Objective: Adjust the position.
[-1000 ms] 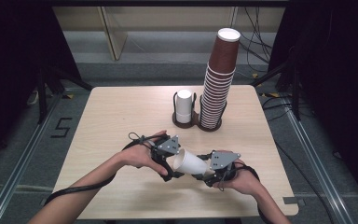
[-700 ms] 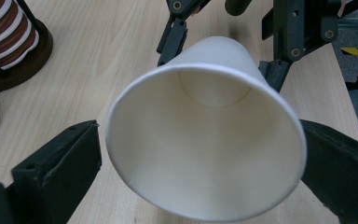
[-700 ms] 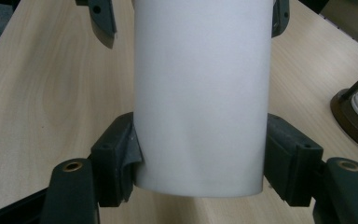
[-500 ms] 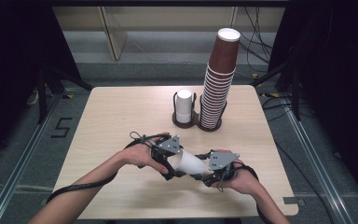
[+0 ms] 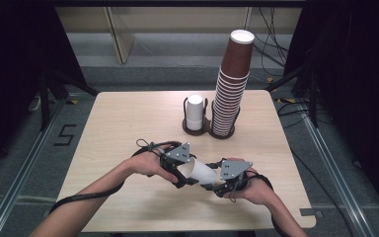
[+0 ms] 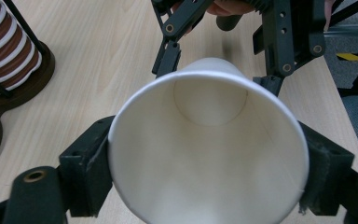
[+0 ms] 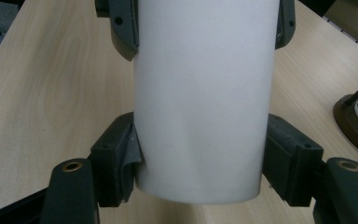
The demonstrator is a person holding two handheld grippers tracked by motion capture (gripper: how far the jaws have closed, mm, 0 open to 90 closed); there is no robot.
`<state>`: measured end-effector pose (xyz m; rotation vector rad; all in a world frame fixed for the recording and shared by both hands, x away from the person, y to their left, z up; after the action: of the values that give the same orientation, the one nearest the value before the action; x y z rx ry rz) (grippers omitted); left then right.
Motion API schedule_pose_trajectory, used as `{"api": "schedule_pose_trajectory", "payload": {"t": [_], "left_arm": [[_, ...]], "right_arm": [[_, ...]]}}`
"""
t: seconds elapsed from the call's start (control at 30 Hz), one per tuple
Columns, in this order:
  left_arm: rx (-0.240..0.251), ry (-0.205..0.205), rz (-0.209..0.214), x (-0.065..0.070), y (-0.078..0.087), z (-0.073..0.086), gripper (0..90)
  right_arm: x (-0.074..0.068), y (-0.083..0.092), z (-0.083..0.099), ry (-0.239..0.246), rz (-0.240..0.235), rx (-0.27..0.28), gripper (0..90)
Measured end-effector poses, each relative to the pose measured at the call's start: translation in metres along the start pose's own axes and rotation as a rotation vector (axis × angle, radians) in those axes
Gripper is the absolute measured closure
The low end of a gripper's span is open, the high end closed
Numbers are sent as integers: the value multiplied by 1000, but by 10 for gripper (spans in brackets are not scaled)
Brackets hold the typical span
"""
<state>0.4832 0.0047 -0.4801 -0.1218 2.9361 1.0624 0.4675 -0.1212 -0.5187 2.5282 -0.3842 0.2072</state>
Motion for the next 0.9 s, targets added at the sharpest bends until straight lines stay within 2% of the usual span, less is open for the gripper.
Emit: {"api": "schedule_pose_trajectory", "payload": {"t": [0.07, 0.13, 0.27, 0.33, 0.43, 0.63, 0.67, 0.7, 0.77, 0.8, 0.9], "left_arm": [[-2, -9, -5, 0, 1, -1, 204], [2, -19, -7, 1, 2, -1, 215], [7, -25, -6, 1, 4, -2, 227], [5, -31, -12, 2, 5, -2, 232], [7, -37, -14, 2, 6, -1, 236], [-5, -44, -23, 2, 7, -1, 240], [-10, -46, -21, 2, 7, -1, 241], [-12, -48, -21, 2, 7, -2, 242], [-26, -58, -29, 2, 8, -3, 242], [-33, -67, -28, 2, 8, -3, 243], [-89, -114, -49, 1, 10, -5, 243]], "right_arm": [[-1, -1, 0, -11, -4, -11, 344], [0, -2, 0, 5, -7, -18, 344], [-1, -3, -1, 2, -7, -19, 345], [1, -3, -2, 20, 6, -17, 346], [0, -4, -2, 11, -4, -21, 347], [2, -4, -2, 30, 3, -27, 346], [2, -5, -2, 30, 3, -29, 346], [0, -5, -2, 10, -2, -29, 345], [0, -6, -3, 12, -2, -32, 342], [1, -6, -3, 21, 4, -34, 338], [1, -7, -2, -22, 10, -49, 279]]}}
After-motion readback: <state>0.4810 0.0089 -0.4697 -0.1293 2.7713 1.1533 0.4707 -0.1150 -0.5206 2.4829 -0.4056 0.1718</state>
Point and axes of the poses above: each handheld gripper's, and its own axes: y roughly backward along the jaws, z roughly out of its underside, x roughly to its right, the point moved 7 cm from there along -y, roughly forward along the jaws, and after that the axes turned 1 degree about z, right-handed, at the moved point
